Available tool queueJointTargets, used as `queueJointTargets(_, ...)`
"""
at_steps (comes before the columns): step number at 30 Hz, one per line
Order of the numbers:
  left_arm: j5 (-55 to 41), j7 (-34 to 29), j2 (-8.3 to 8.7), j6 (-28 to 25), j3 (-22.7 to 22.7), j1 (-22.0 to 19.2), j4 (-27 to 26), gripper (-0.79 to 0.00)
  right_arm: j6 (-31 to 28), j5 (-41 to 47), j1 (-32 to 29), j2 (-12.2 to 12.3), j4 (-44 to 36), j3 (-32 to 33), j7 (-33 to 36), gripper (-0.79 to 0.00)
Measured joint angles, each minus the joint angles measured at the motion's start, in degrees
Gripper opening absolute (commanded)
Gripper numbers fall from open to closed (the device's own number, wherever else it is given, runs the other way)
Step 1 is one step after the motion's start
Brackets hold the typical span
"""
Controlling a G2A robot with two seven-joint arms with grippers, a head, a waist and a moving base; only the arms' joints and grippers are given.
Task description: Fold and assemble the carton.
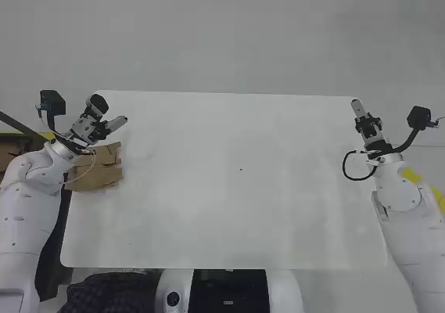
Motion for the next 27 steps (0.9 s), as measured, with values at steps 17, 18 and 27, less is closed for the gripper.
queueJointTargets(17,0.0,0.0,0.0,0.0,0.0,0.0,0.0,-0.001,0.0,0.0,0.0,0.0,0.0,0.0,0.0,-0.001)
queueJointTargets(18,0.0,0.0,0.0,0.0,0.0,0.0,0.0,0.0,0.0,0.0,0.0,0.0,0.0,0.0,0.0,-0.001)
queueJointTargets(27,-5.8,-4.9,0.33,1.3,-1.2,1.9,0.1,0.0,0.0,0.0,0.0,0.0,0.0,0.0,0.0,0.0)
